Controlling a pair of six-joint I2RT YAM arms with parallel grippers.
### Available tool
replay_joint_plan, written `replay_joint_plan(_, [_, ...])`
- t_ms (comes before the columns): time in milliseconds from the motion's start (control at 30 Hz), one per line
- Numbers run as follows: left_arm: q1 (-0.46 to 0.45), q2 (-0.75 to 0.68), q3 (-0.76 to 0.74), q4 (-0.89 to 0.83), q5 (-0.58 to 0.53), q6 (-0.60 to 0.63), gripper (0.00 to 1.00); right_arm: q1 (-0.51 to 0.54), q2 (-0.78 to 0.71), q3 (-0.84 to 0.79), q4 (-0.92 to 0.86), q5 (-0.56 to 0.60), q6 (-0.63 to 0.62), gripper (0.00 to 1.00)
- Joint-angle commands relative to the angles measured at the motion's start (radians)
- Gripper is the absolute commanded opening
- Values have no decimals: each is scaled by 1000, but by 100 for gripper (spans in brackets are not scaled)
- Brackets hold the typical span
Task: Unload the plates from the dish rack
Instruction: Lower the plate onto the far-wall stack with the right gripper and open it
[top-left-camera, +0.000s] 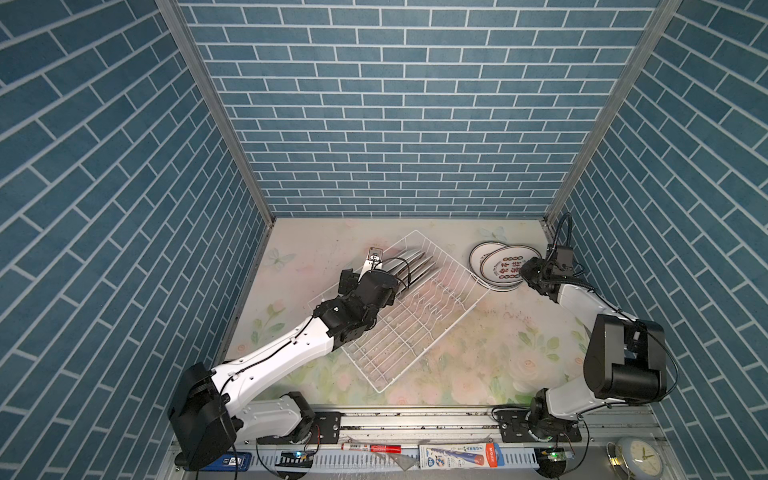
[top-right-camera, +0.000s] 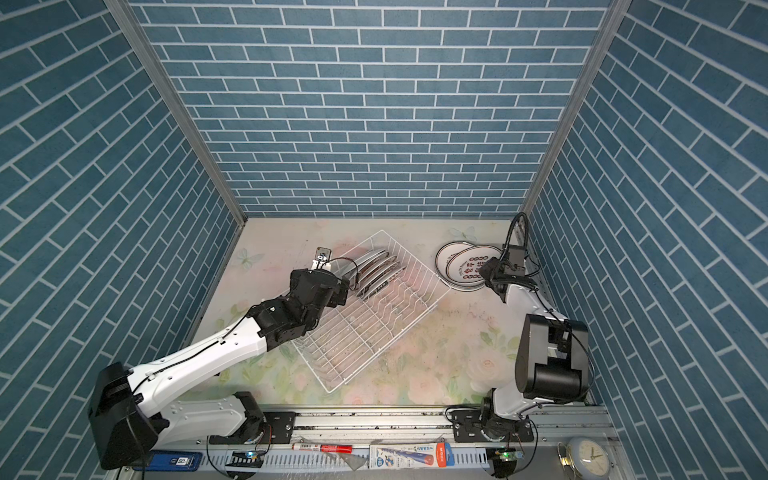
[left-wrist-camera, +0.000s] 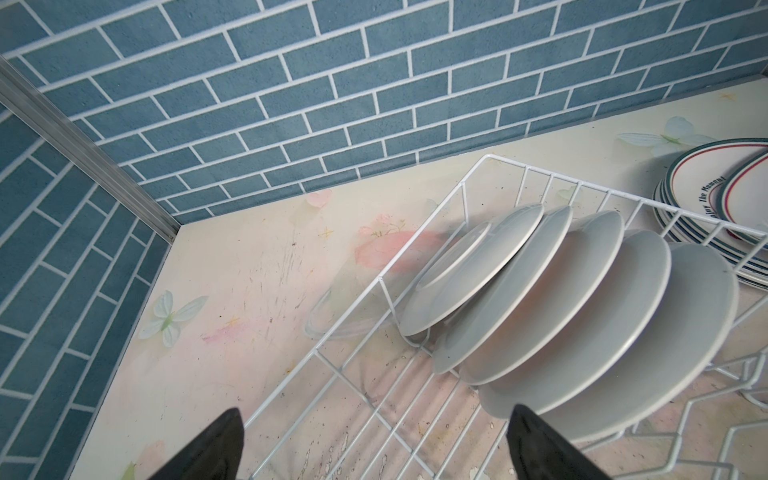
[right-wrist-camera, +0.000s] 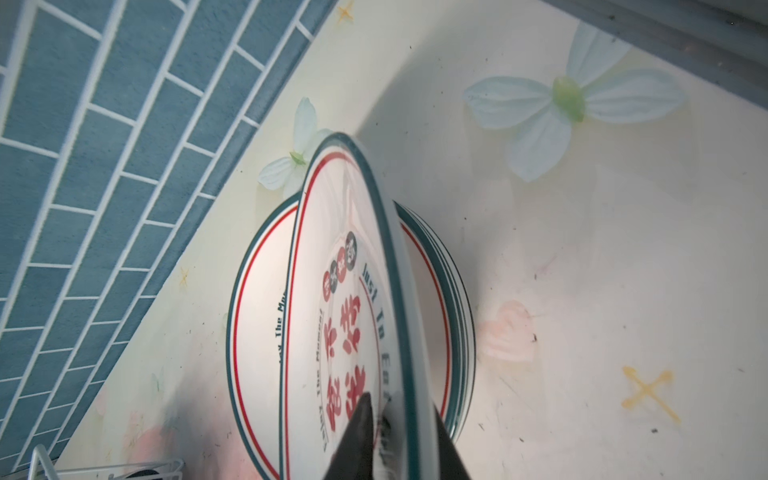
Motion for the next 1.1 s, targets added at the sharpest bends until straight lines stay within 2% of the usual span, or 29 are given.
replay_joint_plan(0, [-4, -27, -7, -16, 19, -4, 99, -5, 22, 68, -33, -20, -22, 23])
replay_joint_plan(267, [-4, -28, -17, -13, 28, -8, 99, -5, 53, 106, -101, -24, -59, 35])
replay_joint_plan(500, [-4, -16, -19, -9, 38, -10, 99, -5, 78, 140, -156, -34, -85, 38])
replay_joint_plan(667, [-4, -8, -14, -20, 39, -9, 99, -5, 105, 169, -196, -44, -102, 48])
replay_joint_plan(900, [-4, 12, 5, -42, 20, 5, 99, -5, 132, 180, -203, -61, -105, 53])
replay_joint_plan(1067, [-4, 8, 4, -38, 49, 10, 99, -3, 131, 183, -232, -53, -118, 64])
